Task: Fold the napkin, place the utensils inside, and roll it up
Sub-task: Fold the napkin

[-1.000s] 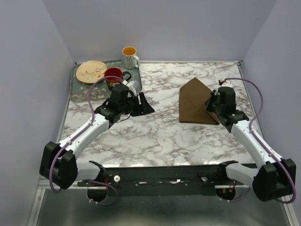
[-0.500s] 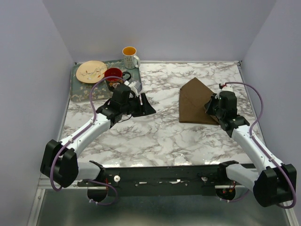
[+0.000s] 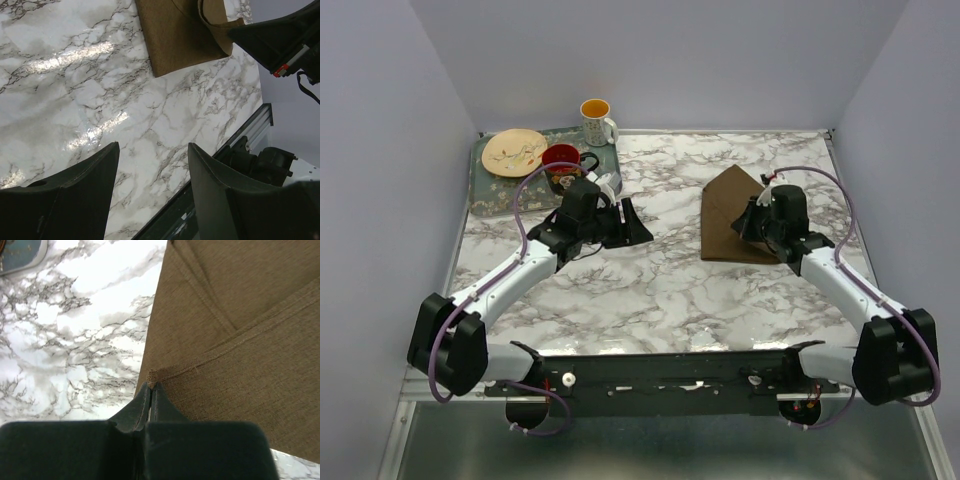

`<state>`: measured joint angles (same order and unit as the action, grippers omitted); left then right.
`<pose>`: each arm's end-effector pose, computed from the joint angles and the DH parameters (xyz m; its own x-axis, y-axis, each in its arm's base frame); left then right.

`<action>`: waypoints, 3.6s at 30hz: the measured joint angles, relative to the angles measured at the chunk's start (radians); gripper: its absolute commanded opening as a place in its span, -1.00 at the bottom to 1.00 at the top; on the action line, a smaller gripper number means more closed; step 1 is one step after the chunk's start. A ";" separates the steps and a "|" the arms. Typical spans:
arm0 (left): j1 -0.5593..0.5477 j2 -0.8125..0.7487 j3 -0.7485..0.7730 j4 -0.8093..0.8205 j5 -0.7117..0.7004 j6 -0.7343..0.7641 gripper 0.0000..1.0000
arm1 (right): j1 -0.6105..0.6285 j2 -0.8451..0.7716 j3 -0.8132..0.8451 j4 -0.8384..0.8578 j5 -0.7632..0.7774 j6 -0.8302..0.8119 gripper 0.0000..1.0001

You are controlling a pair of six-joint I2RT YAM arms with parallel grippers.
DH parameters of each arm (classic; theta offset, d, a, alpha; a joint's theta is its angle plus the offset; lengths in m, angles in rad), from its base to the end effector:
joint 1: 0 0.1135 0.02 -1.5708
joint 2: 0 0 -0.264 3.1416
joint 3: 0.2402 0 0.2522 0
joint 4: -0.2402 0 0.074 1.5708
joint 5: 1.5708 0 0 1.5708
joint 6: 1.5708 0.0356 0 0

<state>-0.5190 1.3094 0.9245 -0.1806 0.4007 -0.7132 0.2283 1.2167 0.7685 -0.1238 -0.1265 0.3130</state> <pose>0.2462 -0.1566 0.2749 -0.8378 -0.2152 -0.5018 0.2573 0.6550 -0.7105 0.2592 0.0648 0.2499 -0.6026 0.1736 -0.7789 -0.1495 0.9342 0.3239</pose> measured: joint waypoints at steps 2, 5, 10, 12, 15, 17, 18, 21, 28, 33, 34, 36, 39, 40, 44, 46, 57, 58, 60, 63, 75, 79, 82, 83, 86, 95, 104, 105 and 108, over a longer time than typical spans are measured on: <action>-0.001 0.004 0.000 0.000 0.000 0.000 0.32 | 0.013 0.034 0.000 0.010 -0.021 -0.001 -0.99; -0.002 0.011 0.000 0.000 0.000 -0.003 0.32 | 0.022 0.073 -0.001 0.026 -0.042 -0.008 -0.99; -0.007 0.017 0.000 0.000 0.000 -0.004 0.32 | 0.029 0.137 0.000 0.037 -0.068 -0.024 -0.99; -0.008 0.018 0.000 0.001 0.000 -0.006 0.32 | 0.034 0.165 0.003 0.037 -0.077 -0.027 -0.98; -0.011 0.019 0.000 0.001 0.000 -0.006 0.32 | 0.050 0.205 0.013 0.037 -0.081 -0.027 -0.98; -0.013 0.020 0.000 0.002 0.000 -0.006 0.32 | 0.059 0.217 0.014 0.038 -0.080 -0.027 -0.98; -0.014 0.021 0.000 0.003 0.000 -0.006 0.31 | 0.062 0.223 0.015 0.038 -0.080 -0.027 -0.98; -0.014 0.023 0.000 0.007 0.000 -0.006 0.31 | 0.071 0.238 0.020 0.039 -0.074 -0.026 -0.98; -0.016 0.029 0.000 0.008 0.000 -0.006 0.31 | 0.094 0.275 0.056 0.049 -0.069 -0.026 -0.94; -0.018 0.034 0.000 0.008 0.000 -0.006 0.32 | 0.120 0.303 0.059 0.052 -0.069 -0.018 -0.93; -0.018 0.034 0.000 0.008 0.000 -0.006 0.32 | 0.123 0.307 0.059 0.052 -0.070 -0.018 -0.92; -0.018 0.036 0.000 0.008 0.000 -0.006 0.31 | 0.124 0.307 0.054 0.053 -0.069 -0.017 -0.90; -0.019 0.038 0.000 0.009 0.000 -0.006 0.31 | 0.124 0.307 0.042 0.054 -0.066 -0.017 -0.89; -0.019 0.041 0.000 0.010 0.001 -0.006 0.31 | 0.124 0.307 0.038 0.053 -0.061 -0.018 -0.89; -0.027 0.053 0.001 0.015 0.002 -0.006 0.31 | 0.126 0.303 0.036 0.046 -0.021 -0.018 -0.88; -0.030 0.054 0.001 0.015 0.002 -0.006 0.31 | 0.126 0.297 0.036 0.043 -0.003 -0.019 -0.87; -0.042 0.062 0.011 0.014 0.002 -0.006 0.32 | 0.126 0.283 0.037 0.015 0.021 -0.018 0.20; -0.045 0.067 0.017 0.015 0.001 -0.006 0.32 | 0.126 0.281 0.037 0.009 0.018 -0.017 0.29; -0.055 0.095 0.046 0.018 0.002 -0.006 0.28 | 0.126 0.257 0.040 -0.019 0.013 0.000 0.39; -0.086 0.172 0.121 0.029 0.006 -0.010 0.09 | 0.121 0.190 0.054 -0.080 0.019 0.007 0.39; -0.210 0.658 0.549 0.090 0.037 -0.067 -0.42 | -0.196 0.128 0.061 -0.159 -0.027 0.066 -0.31; -0.228 0.758 0.590 0.079 0.038 -0.079 -0.41 | -0.220 0.162 0.032 -0.170 -0.053 0.065 -0.34; -0.230 0.795 0.605 0.071 0.038 -0.080 -0.42 | -0.251 0.163 0.001 -0.171 -0.059 0.071 -0.33; -0.230 0.800 0.607 0.071 0.038 -0.080 -0.42 | -0.262 0.164 -0.010 -0.170 -0.059 0.072 -0.34; -0.230 0.828 0.639 0.054 0.037 -0.071 -0.41 | -0.288 0.187 -0.029 -0.170 -0.050 0.073 -0.36; -0.230 0.879 0.686 0.007 0.029 -0.034 -0.41 | -0.301 0.204 -0.029 -0.187 -0.022 0.079 -0.35; -0.233 0.850 0.690 -0.047 -0.016 0.011 -0.30 | -0.306 0.119 -0.016 -0.195 -0.024 0.079 -0.28; -0.237 0.841 0.691 -0.054 -0.027 0.020 -0.28 | -0.310 0.134 -0.016 -0.197 -0.020 0.079 -0.28; -0.252 0.827 0.710 -0.073 -0.046 0.044 -0.26 | -0.318 0.171 -0.016 -0.209 -0.012 0.080 -0.28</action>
<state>-0.7712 2.1365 1.6344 -0.2535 0.3546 -0.6693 -0.0895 1.3880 0.7528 -0.3332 -0.1387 0.3931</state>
